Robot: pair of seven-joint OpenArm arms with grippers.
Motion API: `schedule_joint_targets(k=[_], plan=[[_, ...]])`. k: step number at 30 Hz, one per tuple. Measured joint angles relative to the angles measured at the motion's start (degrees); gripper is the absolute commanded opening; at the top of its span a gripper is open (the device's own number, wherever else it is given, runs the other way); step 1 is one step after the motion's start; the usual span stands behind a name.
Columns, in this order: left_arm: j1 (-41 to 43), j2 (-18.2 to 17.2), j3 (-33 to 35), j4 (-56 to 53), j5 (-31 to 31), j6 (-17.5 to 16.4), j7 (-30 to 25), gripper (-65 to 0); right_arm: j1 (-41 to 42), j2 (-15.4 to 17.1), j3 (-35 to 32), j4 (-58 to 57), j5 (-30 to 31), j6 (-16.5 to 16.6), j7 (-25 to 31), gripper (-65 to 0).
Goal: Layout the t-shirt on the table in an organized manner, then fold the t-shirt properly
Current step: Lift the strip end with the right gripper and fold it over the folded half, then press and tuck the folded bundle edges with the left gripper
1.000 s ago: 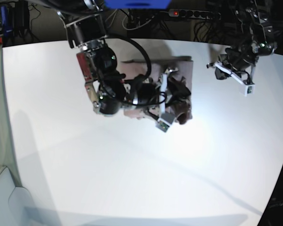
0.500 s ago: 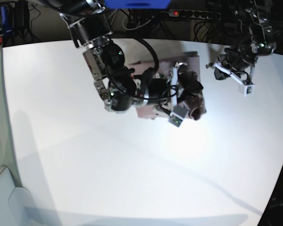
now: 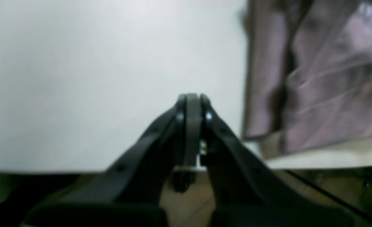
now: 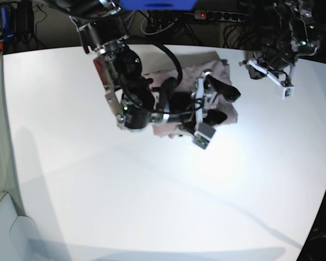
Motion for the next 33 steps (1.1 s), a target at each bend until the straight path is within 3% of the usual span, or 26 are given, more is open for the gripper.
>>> schedule_joint_targets(k=[2, 6, 10, 15, 17, 23, 27, 29, 33], plan=[[1.9, -0.4, -0.5, 0.9, 0.2, -1.5, -0.2, -64.9, 0.3, 1.3, 0.0, 2.4, 0.9, 0.0, 0.6, -20.6], [5.7, -0.4, -4.9, 6.5, -2.2, -10.4, 0.4, -64.9, -0.4, 5.1, 2.7, 4.9, 0.3, 0.0, 0.1, -20.6], [5.3, 1.2, -7.4, 9.8, -6.1, -13.3, 0.1, -64.5, -2.3, 9.6, 10.1, 7.1, -0.1, 0.0, -0.1, -20.6], [3.1, 2.9, -8.1, 10.4, -11.5, -13.3, 0.6, -63.3, -5.0, 13.5, 16.8, 9.7, 0.7, 0.0, -2.0, -20.6], [1.6, 3.5, -8.1, 10.5, -14.0, -13.3, 0.4, -56.9, -6.2, 13.9, 20.2, 9.8, -0.1, 0.0, -3.8, -20.6], [-1.3, 3.5, -8.2, 10.0, -14.9, -13.3, 0.8, -21.5, -9.1, 17.7, 25.9, 10.0, 0.4, 0.0, -4.4, -20.6], [-3.8, 3.4, -8.2, 7.5, -15.3, -13.6, 0.0, -4.1, -11.1, 20.5, 30.3, 10.0, 0.4, 0.0, -4.4, -20.6], [-5.8, 3.4, -7.8, 2.7, -15.0, -13.7, 0.7, 0.0, -12.1, 21.2, 32.6, 10.0, 0.5, 0.0, -4.4, -20.6], [-9.7, 3.6, -7.7, -6.7, -15.1, -13.9, 0.4, 0.0, -14.0, 22.4, 36.5, 10.0, 0.5, 0.0, -4.2, -20.6]])
